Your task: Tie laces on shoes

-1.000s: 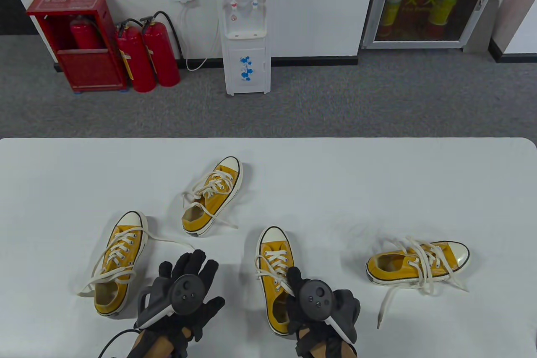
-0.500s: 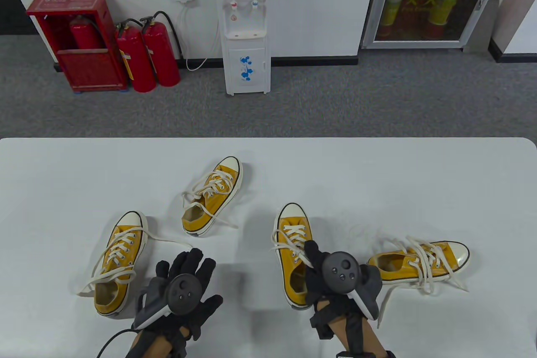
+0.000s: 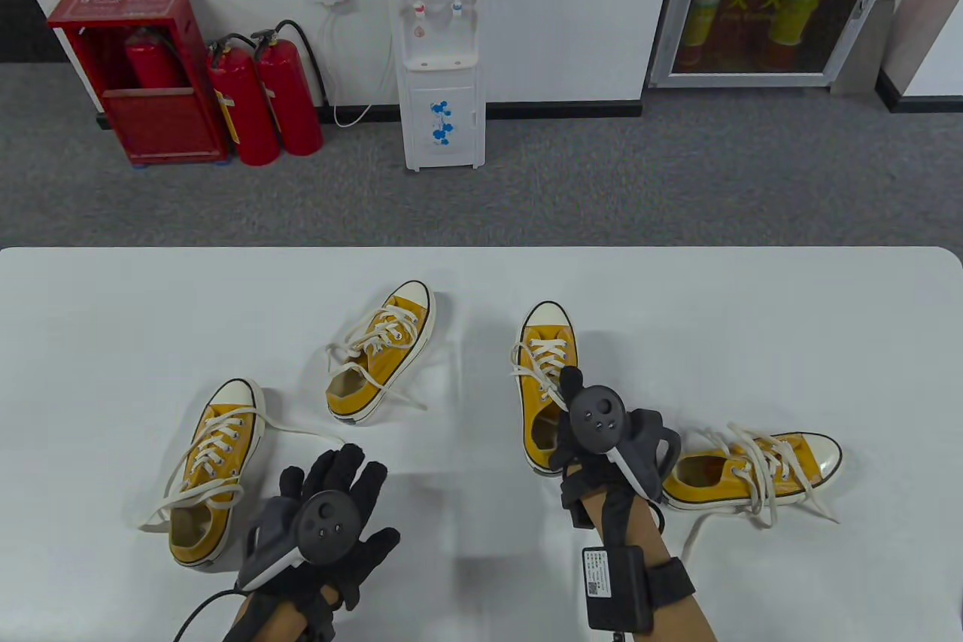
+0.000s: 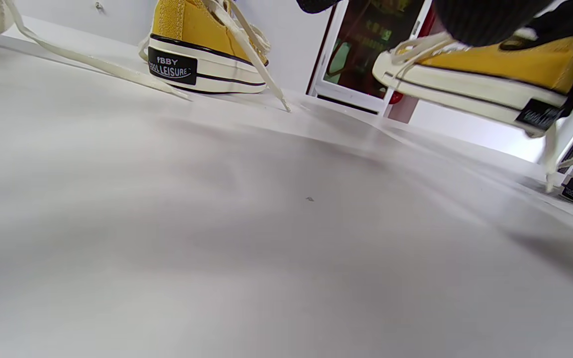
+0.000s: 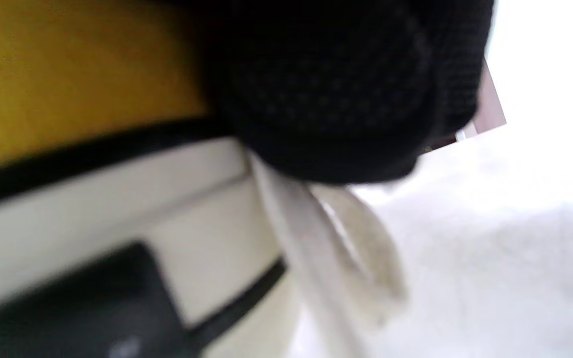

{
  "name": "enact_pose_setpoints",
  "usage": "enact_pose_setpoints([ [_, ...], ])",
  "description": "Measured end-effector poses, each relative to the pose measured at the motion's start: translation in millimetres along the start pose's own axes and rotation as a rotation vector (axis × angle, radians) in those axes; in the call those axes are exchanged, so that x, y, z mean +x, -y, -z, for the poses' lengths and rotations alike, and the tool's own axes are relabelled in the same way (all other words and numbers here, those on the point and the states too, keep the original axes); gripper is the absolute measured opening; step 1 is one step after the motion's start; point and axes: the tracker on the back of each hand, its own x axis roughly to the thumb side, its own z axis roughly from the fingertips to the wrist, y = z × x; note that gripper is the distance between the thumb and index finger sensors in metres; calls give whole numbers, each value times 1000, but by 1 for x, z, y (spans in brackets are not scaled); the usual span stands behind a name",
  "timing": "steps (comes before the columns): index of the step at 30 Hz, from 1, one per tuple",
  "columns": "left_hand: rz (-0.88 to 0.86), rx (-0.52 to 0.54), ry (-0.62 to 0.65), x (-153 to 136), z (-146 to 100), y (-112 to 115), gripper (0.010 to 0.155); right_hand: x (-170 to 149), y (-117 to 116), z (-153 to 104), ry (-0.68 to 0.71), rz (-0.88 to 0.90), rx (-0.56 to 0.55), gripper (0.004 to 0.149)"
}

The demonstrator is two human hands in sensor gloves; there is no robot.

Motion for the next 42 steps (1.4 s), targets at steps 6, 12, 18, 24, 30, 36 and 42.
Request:
enact_pose_setpoints([
  [6, -21, 39, 1, -2, -3, -7, 85, -6, -22, 12, -29, -47, 43, 52],
  [12, -16, 39, 3, -1, -3, -7, 86, -14, -31, 19, -56, -27, 78, 52],
  [18, -15, 25, -2, -1, -3, -7, 86, -19, -37, 21, -57, -11, 79, 52],
  [24, -11, 7, -6, 0, -3, -5, 85, -20, -34, 19, -83, -15, 113, 55],
  [30, -12, 2, -7, 0, -3, -5, 85, -18, -21, 14, -62, 11, 169, 62],
  [36, -16, 7, -3, 0, -3, -6, 85, -23, 13, 1, -60, -4, 85, 63],
  [42, -18, 5, -1, 1, -3, -5, 85, -39, 41, -14, -140, -92, 40, 63],
])
